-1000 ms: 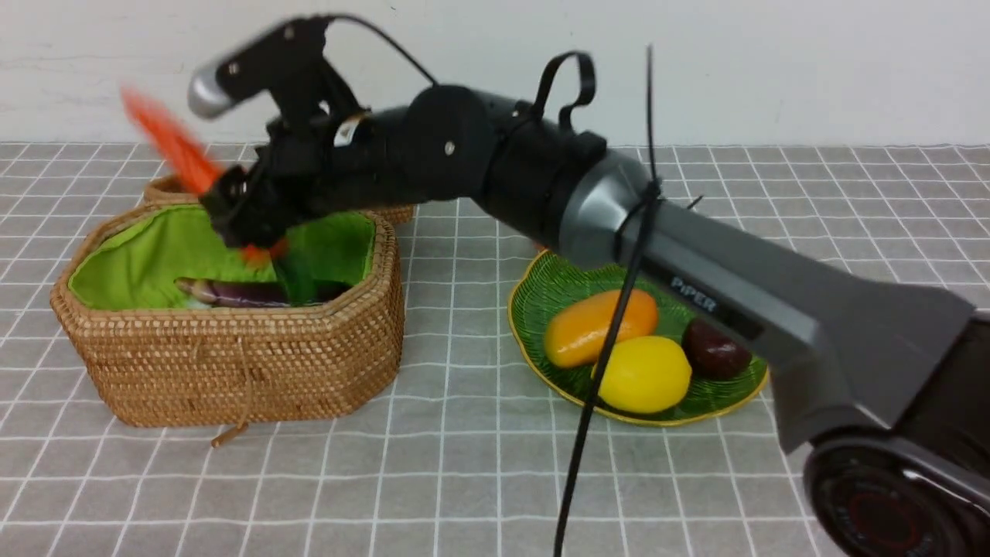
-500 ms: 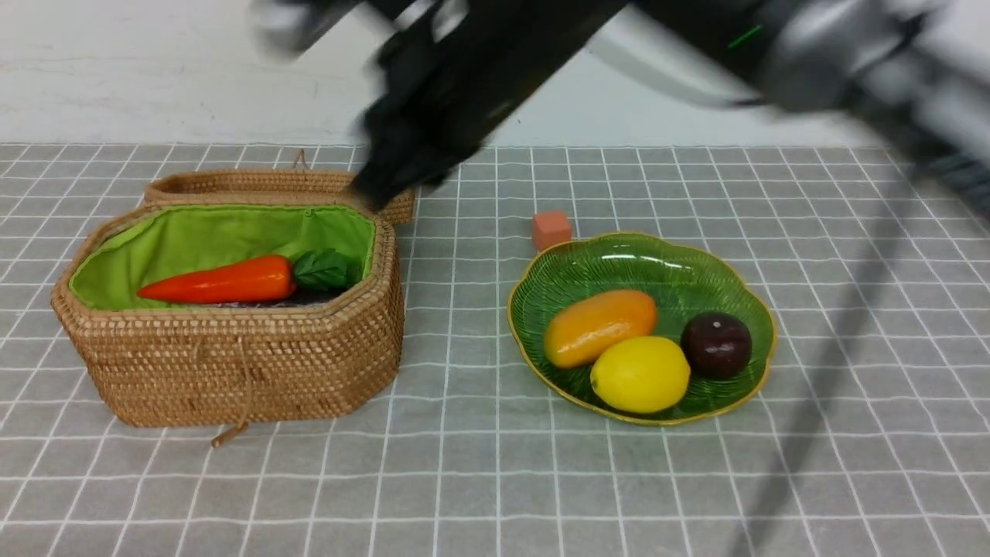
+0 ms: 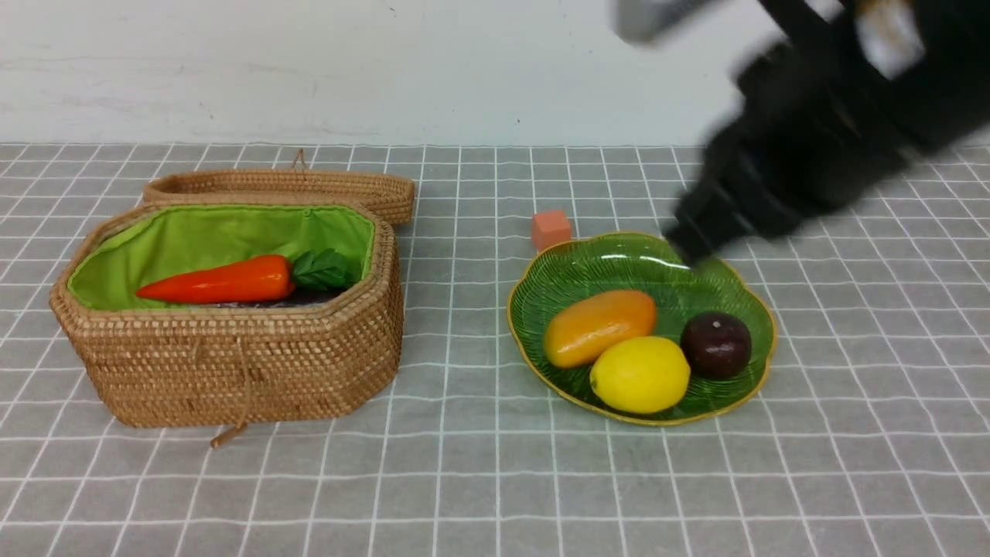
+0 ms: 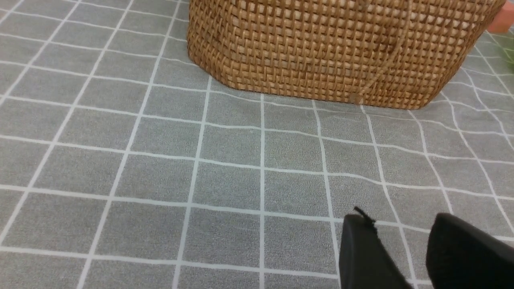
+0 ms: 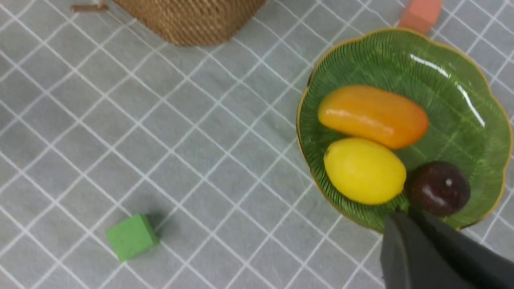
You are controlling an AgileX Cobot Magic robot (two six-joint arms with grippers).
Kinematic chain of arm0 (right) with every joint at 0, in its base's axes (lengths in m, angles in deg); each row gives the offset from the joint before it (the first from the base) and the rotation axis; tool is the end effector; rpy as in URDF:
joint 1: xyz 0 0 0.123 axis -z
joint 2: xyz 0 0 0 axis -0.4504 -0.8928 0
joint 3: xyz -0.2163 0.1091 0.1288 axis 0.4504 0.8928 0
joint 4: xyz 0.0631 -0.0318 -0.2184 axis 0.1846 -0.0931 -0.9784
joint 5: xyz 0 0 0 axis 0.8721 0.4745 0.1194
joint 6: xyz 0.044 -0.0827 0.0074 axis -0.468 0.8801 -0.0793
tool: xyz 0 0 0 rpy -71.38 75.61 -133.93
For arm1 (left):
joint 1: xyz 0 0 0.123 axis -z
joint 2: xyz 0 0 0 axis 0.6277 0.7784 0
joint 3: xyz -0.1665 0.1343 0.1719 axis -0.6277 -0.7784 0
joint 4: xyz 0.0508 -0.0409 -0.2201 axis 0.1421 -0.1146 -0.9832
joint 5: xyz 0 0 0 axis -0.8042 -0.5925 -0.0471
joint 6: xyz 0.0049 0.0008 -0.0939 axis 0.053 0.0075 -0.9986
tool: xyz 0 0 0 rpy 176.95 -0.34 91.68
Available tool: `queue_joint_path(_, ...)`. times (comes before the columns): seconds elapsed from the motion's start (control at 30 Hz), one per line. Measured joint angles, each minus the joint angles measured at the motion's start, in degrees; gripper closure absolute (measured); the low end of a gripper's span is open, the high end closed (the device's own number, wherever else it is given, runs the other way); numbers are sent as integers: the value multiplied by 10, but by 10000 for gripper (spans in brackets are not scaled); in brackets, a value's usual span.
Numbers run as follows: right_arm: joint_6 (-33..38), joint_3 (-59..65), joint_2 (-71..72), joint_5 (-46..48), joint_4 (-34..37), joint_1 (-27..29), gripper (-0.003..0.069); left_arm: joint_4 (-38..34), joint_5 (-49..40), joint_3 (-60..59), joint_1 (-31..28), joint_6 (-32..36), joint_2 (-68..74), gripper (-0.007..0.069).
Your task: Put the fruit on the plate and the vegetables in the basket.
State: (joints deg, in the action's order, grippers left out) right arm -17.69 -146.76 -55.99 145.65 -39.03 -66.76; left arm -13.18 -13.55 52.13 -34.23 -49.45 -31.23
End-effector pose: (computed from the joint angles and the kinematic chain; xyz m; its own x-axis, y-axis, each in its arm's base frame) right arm 0.1960 0.1574 0.3996 -0.5183 -0.5413 -0.6621 -0.6568 0.7478 -0.0972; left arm 0.0433 -0.0023 0.1687 -0.3219 -0.2014 -0.9251 -0.0032 0.9773 -0.2116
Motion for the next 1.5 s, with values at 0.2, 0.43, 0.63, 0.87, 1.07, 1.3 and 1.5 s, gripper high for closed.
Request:
queue_joint_path(0.2,-1,133,103,-28,15,0,676,0,0,0,0,0,0,386)
queue_joint_path(0.43,-1,177,131,-2,19,0,673,0,0,0,0,0,0,386)
queue_joint_path(0.63,-1,179,150,5,24,15,669,0,0,0,0,0,0,386)
queue_joint_path(0.87,-1,195,282,-78,59,192,666,1,0,0,0,0,0,386)
queue_joint_path(1.07,-1,353,457,-245,52,336,666,2,0,0,0,0,0,386)
queue_joint_path(1.3,-1,657,679,-369,15,410,659,2,0,0,0,0,0,386)
queue_joint_path(1.5,-1,823,763,-389,21,422,656,2,1,0,0,0,0,386)
